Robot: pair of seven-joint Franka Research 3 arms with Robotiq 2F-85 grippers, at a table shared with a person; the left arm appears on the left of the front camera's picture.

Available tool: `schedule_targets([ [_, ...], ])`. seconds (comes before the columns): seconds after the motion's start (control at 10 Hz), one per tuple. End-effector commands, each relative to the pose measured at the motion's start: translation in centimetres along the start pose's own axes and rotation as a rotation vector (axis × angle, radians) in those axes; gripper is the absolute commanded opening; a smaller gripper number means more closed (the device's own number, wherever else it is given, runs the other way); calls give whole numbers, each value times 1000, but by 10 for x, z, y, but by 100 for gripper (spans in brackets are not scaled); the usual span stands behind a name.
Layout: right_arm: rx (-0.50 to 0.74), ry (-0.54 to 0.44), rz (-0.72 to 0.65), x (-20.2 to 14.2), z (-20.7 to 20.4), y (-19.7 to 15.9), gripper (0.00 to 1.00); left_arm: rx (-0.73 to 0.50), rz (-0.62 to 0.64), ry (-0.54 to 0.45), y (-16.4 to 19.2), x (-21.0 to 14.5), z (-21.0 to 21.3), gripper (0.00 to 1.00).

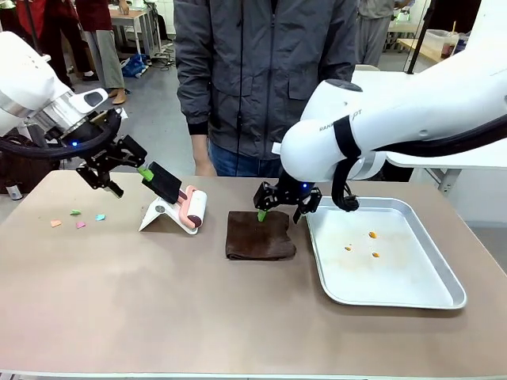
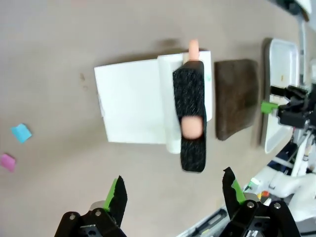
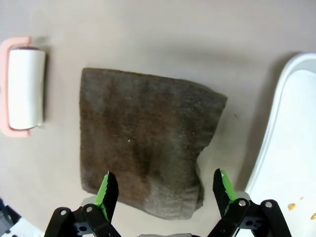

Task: Clean the surface of the table.
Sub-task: Hold the Lint Roller with your left hand and the towel with your right hand.

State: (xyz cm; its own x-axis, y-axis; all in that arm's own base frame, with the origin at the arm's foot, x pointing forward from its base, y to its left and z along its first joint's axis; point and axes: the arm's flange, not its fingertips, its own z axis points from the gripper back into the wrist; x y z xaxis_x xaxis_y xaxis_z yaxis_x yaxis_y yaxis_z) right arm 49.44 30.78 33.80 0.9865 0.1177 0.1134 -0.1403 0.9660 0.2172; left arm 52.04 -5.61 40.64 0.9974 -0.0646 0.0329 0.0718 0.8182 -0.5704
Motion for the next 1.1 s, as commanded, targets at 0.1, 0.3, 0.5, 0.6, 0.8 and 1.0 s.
schedule_targets([
  [0.1,-65,14,-36,11,-19,17,100,-41,78,-68,-5,15,-10,100],
  [0.3,-66,32,-21,10,-23,22,100,-79,98,-65,-7,24,-22,100],
  [0.5,-94,41,-32,11,-25,25,100,-147,116,-98,-8,25,-26,100],
  [0.6,-130,56,-42,12,-29,27,100,-146,107,-87,-8,26,-27,100],
  [0.8,-189,55,-68,14,-35,30,100,-147,103,-77,-7,26,-28,100],
  [1.0,-245,39,-99,13,-41,32,100,-151,97,-79,-8,25,-27,100],
])
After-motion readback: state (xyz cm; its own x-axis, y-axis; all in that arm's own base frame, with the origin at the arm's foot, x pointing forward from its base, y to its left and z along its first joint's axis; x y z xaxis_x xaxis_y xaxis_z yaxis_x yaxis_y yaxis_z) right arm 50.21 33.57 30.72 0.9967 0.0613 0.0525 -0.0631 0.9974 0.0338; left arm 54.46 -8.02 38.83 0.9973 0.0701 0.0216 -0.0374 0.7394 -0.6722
